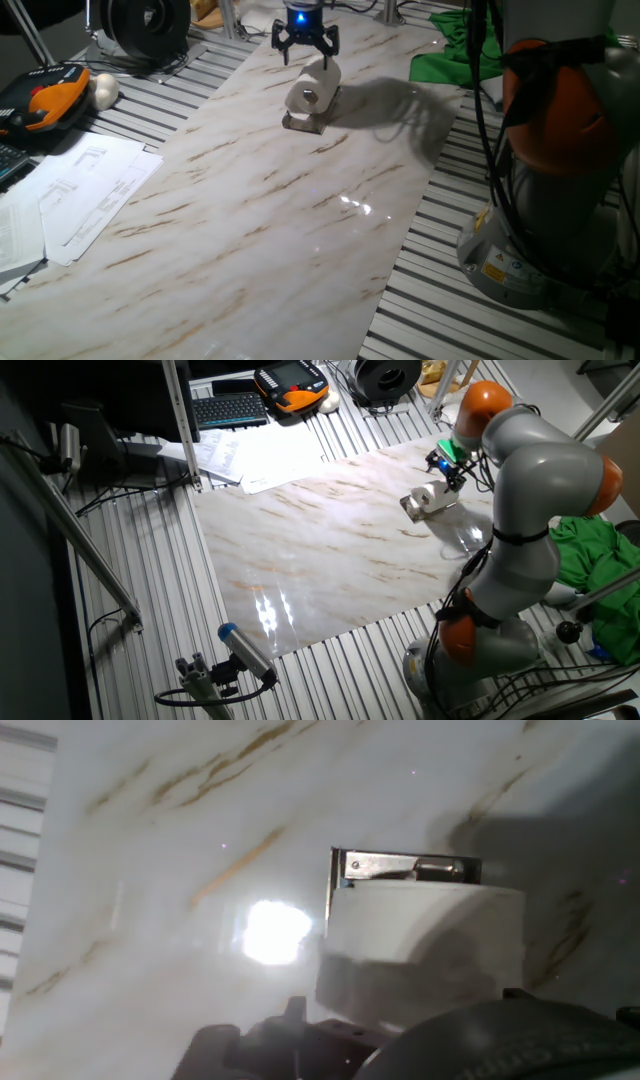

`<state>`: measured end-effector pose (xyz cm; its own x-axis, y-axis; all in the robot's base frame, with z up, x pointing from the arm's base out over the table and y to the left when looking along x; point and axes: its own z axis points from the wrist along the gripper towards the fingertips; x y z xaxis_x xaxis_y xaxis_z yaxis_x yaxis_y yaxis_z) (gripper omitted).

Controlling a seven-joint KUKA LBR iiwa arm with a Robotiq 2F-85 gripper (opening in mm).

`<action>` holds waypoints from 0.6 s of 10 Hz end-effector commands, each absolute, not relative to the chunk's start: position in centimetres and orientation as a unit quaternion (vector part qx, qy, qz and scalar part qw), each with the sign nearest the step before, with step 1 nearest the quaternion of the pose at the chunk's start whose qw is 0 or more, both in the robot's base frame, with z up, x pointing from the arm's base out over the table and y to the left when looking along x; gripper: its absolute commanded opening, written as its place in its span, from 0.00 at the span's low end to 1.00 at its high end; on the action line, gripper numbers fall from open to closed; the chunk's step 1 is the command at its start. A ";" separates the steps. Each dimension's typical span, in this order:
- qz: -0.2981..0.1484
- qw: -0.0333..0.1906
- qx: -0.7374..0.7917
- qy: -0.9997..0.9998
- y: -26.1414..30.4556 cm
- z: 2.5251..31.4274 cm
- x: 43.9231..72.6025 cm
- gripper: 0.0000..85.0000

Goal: Put the toilet paper on its holder

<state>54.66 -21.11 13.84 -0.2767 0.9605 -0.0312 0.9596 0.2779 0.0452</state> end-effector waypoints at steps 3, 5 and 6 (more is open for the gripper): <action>0.009 0.022 0.584 0.811 -17.6 16.0 55.6 0.80; 0.013 0.010 0.546 0.838 -14.1 17.8 55.8 0.60; 0.010 0.010 0.522 0.853 -12.7 18.4 55.7 0.60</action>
